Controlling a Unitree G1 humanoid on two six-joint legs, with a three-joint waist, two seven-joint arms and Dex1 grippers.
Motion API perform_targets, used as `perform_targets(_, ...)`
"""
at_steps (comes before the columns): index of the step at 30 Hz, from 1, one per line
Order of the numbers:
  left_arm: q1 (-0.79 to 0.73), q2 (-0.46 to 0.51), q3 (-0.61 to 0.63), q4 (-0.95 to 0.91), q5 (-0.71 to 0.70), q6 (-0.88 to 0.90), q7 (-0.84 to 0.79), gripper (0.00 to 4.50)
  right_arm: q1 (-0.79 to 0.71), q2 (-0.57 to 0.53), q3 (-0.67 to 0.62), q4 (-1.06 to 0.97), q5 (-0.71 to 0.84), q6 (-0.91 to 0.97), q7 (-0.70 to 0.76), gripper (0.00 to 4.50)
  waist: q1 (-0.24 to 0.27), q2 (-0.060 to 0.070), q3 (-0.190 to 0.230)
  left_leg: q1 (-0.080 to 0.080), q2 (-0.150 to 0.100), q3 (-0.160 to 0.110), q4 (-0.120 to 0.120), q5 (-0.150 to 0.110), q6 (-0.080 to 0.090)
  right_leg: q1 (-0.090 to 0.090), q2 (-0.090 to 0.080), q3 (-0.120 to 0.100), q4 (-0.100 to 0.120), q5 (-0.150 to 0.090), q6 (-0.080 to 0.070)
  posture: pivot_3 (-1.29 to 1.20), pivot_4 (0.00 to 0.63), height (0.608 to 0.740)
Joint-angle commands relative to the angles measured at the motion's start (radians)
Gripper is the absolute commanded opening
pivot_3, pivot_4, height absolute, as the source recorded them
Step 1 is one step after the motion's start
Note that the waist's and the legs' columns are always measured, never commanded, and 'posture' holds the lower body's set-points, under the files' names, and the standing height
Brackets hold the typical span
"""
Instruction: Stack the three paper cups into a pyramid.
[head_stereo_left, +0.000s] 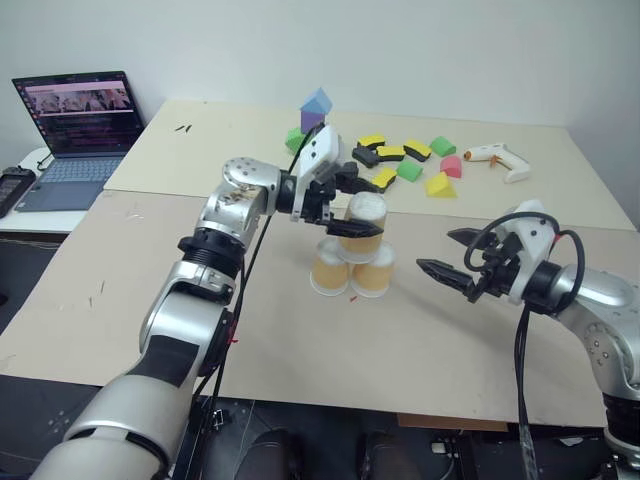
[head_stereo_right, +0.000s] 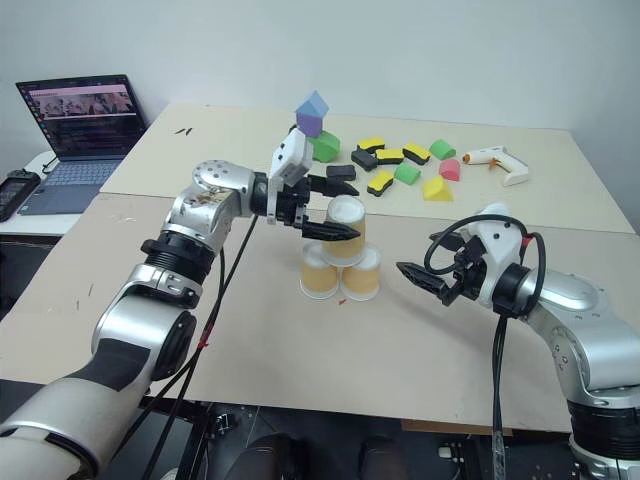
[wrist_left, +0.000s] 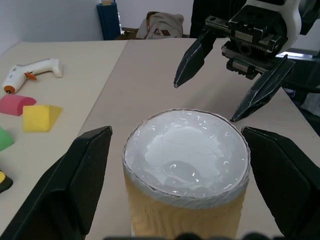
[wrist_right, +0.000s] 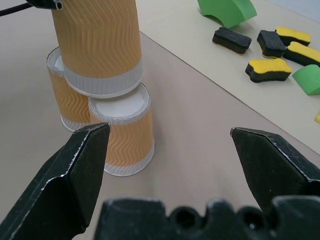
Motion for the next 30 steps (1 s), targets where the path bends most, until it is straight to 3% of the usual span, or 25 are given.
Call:
perform_targets(1, -0.053, 0.02, 0.054, -0.094, -0.066, 0.081, -0.005, 4.41, -0.026, -0.011, -0.022, -0.005, 0.009, -0.008, 0.003, 4.5, 0.0, 0.0, 0.0, 0.0, 0.0, 0.0, 0.0, 0.0, 0.0, 0.0, 0.0, 0.0, 0.0, 0.0, 0.0, 0.0, 0.15, 0.74)
perform_targets(7, -0.037, 0.062, 0.102, -0.233, -0.129, 0.205, 0.044, 4.41, -0.035, -0.011, -0.02, 0.0, 0.012, -0.006, 0.007, 4.5, -0.001, 0.0, 0.0, 0.0, 0.0, 0.0, 0.0, 0.0, 0.0, 0.0, 0.0, 0.0, 0.0, 0.0, 0.0, 0.0, 0.15, 0.74)
perform_targets(11, 0.013, 0.089, 0.172, -0.361, -0.171, 0.317, 0.184, 4.41, -0.043, -0.011, -0.019, 0.007, 0.013, -0.006, 0.01, 4.5, -0.002, 0.0, 0.0, 0.0, 0.0, 0.0, 0.0, 0.0, 0.0, 0.0, 0.0, 0.001, 0.001, 0.0, 0.0, 0.0, 0.15, 0.74)
perform_targets(21, 0.304, 0.015, 0.451, -0.679, -0.13, 0.459, 0.941, 4.41, -0.141, 0.016, -0.014, 0.186, -0.142, -0.049, -0.16, 4.5, -0.002, 0.0, 0.0, 0.003, 0.0, 0.0, 0.001, 0.0, 0.0, 0.001, -0.004, 0.004, 0.003, 0.001, 0.001, 0.0, 0.15, 0.74)
perform_targets(26, 0.545, -0.006, 0.466, -0.855, 0.009, 0.423, 1.197, 4.41, -0.205, 0.056, 0.013, 0.382, -0.323, -0.13, -0.355, 4.5, -0.001, 0.0, 0.0, 0.005, 0.0, 0.001, -0.001, 0.0, -0.001, 0.001, -0.004, 0.003, 0.003, 0.001, 0.001, 0.0, 0.15, 0.74)
perform_targets(30, 0.735, -0.025, 0.487, -0.95, 0.111, 0.34, 1.345, 4.41, -0.225, 0.14, -0.037, 0.409, -0.316, -0.13, -0.438, 4.5, -0.003, 0.0, 0.0, 0.006, 0.0, 0.002, -0.002, 0.0, -0.002, 0.002, -0.004, 0.003, 0.003, 0.001, 0.001, 0.0, 0.15, 0.74)
